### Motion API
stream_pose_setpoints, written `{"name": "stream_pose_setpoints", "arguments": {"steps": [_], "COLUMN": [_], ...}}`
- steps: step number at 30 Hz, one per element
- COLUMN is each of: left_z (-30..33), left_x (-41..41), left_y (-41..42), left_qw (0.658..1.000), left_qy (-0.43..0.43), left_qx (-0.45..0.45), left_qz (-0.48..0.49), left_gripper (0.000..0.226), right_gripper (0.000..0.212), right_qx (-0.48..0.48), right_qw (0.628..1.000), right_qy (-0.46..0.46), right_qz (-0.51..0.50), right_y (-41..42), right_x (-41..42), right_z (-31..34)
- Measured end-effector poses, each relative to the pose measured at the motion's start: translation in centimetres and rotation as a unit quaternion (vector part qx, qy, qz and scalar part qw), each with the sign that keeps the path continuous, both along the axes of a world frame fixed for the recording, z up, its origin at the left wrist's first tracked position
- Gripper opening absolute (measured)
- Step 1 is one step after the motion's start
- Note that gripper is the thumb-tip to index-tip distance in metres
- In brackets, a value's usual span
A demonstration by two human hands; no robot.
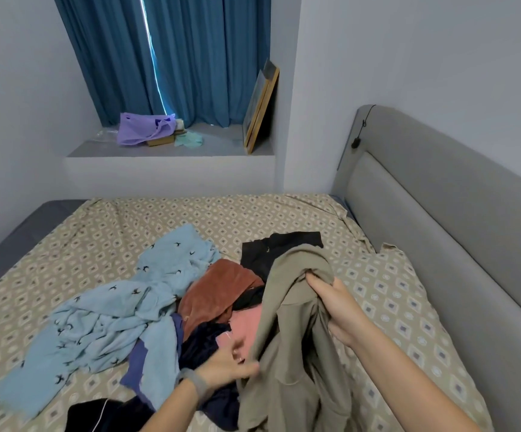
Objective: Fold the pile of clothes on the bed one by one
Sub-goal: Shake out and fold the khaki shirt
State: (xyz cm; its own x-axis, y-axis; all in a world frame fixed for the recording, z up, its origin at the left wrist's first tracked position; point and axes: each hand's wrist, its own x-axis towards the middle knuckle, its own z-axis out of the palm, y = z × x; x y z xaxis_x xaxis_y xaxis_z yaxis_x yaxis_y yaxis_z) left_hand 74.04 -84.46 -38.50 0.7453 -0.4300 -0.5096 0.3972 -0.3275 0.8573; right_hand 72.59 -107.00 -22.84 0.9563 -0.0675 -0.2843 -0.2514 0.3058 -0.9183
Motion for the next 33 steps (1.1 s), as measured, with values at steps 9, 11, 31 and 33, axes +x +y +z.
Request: {"name": "stream_pose_setpoints", "arguments": {"steps": [9, 11, 31, 33], "left_z": [-1.4, 0.3, 18.5, 19.4], "left_x": [0.4, 1.6, 4.7, 4.6], "left_y": [-3.5, -2.8, -6.7, -6.7], "left_qw": [0.999, 0.995, 0.979, 0.979], "left_qy": [-0.015, -0.078, -0.164, -0.167], "left_qx": [-0.028, -0.029, -0.114, -0.110], "left_qz": [0.005, 0.054, -0.034, -0.045], "left_gripper": [0.044, 0.026, 0.021, 0.025], "right_gripper": [0.046, 0.057, 0.094, 0.067], "right_qx": [0.246, 0.257, -0.308, -0.340], "right_qw": [0.966, 0.955, 0.930, 0.913], "right_qy": [-0.049, -0.080, -0.118, -0.139], "right_qz": [-0.070, -0.128, 0.163, 0.180], "right_y": [-3.0, -6.2, -5.4, -4.0], "right_x": [0.1, 0.0, -3.4, -2.5], "right_z": [3.7, 3.1, -4.9, -5.2]}}
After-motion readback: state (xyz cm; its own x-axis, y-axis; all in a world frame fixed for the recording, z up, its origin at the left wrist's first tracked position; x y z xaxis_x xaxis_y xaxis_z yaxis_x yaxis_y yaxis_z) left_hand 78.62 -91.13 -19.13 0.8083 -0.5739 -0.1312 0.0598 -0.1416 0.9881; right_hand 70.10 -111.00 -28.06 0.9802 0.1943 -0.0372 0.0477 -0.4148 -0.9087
